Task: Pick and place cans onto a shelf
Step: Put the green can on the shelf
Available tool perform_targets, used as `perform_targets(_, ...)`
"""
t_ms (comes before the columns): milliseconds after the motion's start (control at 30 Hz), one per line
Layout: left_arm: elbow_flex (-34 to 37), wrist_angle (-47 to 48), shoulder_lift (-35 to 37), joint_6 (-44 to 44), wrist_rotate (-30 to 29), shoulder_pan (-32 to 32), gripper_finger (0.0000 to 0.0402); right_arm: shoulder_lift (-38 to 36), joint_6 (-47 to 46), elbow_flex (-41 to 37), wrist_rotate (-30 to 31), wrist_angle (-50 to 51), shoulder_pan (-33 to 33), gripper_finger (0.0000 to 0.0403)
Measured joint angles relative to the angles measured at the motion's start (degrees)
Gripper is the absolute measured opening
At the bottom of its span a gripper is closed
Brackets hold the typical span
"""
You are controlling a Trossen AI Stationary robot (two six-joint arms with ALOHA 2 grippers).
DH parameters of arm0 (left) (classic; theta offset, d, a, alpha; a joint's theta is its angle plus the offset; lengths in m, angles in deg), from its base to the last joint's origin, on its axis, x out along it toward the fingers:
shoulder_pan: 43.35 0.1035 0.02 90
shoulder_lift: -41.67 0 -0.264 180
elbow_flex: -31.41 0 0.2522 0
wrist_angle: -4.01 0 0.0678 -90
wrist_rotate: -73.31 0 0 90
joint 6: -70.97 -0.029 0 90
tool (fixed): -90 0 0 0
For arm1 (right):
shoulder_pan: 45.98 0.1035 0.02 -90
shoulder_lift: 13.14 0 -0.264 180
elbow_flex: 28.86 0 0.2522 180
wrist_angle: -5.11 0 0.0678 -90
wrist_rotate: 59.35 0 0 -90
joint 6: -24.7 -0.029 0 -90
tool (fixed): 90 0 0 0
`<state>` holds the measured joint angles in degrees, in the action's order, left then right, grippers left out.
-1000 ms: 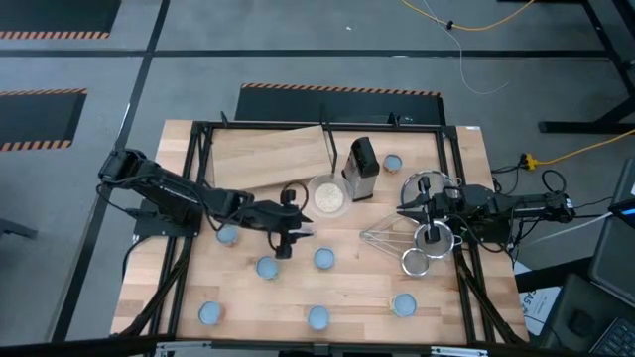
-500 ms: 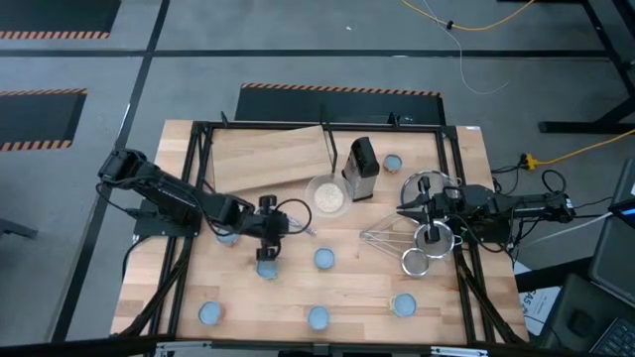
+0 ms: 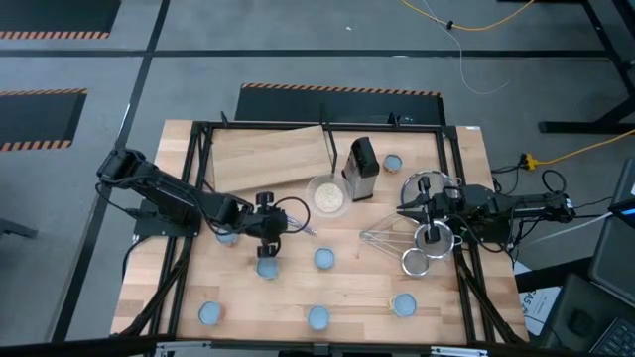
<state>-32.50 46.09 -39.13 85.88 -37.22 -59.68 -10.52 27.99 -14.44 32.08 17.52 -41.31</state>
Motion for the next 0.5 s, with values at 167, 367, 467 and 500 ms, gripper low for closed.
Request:
perform_targets(167, -3.6, 5.8, 0.4, 0.0, 0.0, -0.2, 0.0163, 0.0, 0.0, 0.0, 0.0, 0.0, 0.0, 0.0061)
perform_targets(367, -7.1, 14.3, 0.4, 2.2, 0.1, -0.8, 0.0163, 0.0, 0.0, 0.0, 0.0, 0.0, 0.0, 0.0061)
perform_targets(467, -7.2, 17.5, 0.4, 4.4, 0.1, -1.1, 0.0163, 0.0, 0.0, 0.0, 0.0, 0.0, 0.0, 0.0061)
perform_targets(500, -7.2, 18.6, 0.4, 4.9, 0.2, -1.1, 0.0163, 0.0, 0.0, 0.0, 0.0, 0.0, 0.0, 0.0061)
